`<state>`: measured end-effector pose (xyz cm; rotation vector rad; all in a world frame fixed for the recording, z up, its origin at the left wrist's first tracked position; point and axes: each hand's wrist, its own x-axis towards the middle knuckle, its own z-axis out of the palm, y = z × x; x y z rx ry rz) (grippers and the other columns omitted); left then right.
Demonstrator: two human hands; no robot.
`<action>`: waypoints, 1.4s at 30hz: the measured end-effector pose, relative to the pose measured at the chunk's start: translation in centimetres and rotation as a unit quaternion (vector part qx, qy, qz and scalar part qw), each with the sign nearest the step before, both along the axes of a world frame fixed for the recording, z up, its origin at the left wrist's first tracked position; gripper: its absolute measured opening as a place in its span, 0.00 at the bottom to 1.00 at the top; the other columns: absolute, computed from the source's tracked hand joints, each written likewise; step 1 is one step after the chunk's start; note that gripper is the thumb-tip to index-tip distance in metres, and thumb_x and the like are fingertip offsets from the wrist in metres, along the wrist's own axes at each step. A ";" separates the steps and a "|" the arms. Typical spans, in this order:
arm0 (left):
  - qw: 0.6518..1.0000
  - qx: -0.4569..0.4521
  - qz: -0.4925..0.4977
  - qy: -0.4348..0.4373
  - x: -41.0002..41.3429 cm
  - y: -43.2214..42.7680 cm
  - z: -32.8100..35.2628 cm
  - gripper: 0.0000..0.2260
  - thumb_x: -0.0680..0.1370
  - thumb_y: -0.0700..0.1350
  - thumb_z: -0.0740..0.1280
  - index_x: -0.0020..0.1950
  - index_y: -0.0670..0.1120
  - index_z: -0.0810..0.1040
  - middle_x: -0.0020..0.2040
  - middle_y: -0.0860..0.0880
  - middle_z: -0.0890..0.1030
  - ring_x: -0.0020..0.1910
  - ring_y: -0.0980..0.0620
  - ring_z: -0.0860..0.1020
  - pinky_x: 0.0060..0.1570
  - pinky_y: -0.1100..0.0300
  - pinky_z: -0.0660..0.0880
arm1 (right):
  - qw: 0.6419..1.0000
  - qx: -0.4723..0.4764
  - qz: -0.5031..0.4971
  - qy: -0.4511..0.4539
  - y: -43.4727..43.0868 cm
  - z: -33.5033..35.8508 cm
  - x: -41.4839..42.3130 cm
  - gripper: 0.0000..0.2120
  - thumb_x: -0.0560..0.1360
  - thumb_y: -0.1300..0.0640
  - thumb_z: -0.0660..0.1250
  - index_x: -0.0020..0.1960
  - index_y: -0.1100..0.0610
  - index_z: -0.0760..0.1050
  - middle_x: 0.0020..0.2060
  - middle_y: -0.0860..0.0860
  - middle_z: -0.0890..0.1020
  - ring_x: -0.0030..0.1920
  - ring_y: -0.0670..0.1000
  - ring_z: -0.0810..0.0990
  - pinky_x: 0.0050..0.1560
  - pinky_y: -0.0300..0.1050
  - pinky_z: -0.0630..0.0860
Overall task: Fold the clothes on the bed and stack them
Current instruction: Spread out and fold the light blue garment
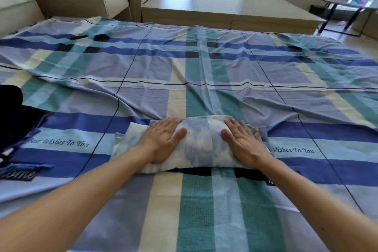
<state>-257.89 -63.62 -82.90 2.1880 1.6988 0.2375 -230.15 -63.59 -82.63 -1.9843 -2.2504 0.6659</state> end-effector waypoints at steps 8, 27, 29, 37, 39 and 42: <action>0.957 -0.081 0.237 0.149 -4.9 -1.8 5.7 0.44 0.72 0.78 0.49 0.76 0.49 0.63 0.76 0.42 0.65 0.74 0.38 0.63 0.69 0.40 0.64 | 0.982 -0.035 -0.186 0.010 -1.0 3.2 2.8 0.66 0.51 0.11 0.47 0.81 0.46 0.47 0.79 0.61 0.55 0.78 0.64 0.57 0.75 0.65 0.58; 0.835 -0.233 0.231 -0.441 -3.3 -4.2 5.3 0.21 0.68 0.47 0.81 0.58 0.44 0.81 0.48 0.46 0.87 0.47 0.49 0.86 0.42 0.58 0.81 | 0.822 -0.180 -0.202 0.502 -1.9 6.1 0.9 0.26 0.67 0.49 0.79 0.61 0.57 0.80 0.51 0.58 0.86 0.49 0.57 0.87 0.47 0.52 0.83; 0.821 -0.211 0.260 -0.462 -3.0 -4.1 4.5 0.29 0.61 0.48 0.84 0.58 0.44 0.81 0.48 0.46 0.87 0.48 0.47 0.86 0.45 0.53 0.83 | 0.816 -0.185 -0.210 0.506 -2.0 6.0 0.9 0.31 0.64 0.50 0.81 0.63 0.58 0.78 0.53 0.59 0.86 0.50 0.58 0.86 0.48 0.54 0.83; 0.782 -0.179 0.285 -0.524 -3.5 -3.9 6.2 0.40 0.53 0.48 0.84 0.62 0.47 0.74 0.53 0.44 0.85 0.51 0.43 0.84 0.50 0.41 0.82 | 0.803 -0.141 -0.229 0.532 -3.0 8.3 -0.2 0.36 0.59 0.56 0.84 0.65 0.62 0.76 0.51 0.61 0.86 0.41 0.56 0.87 0.35 0.49 0.83; 0.784 -0.156 0.277 -0.534 -5.4 -3.7 8.6 0.36 0.59 0.44 0.84 0.63 0.45 0.75 0.53 0.44 0.85 0.50 0.44 0.84 0.45 0.48 0.83 | 0.802 -0.145 -0.215 0.538 -3.4 9.4 -2.0 0.40 0.54 0.53 0.85 0.64 0.60 0.78 0.51 0.60 0.86 0.40 0.56 0.87 0.36 0.51 0.83; 0.807 -0.101 0.286 -0.507 -10.5 -3.9 14.0 0.27 0.66 0.41 0.82 0.62 0.42 0.77 0.52 0.43 0.84 0.50 0.43 0.84 0.45 0.47 0.83 | 0.792 -0.156 -0.165 0.566 -3.4 11.7 -7.4 0.41 0.51 0.48 0.85 0.61 0.58 0.81 0.51 0.60 0.86 0.40 0.56 0.87 0.36 0.51 0.84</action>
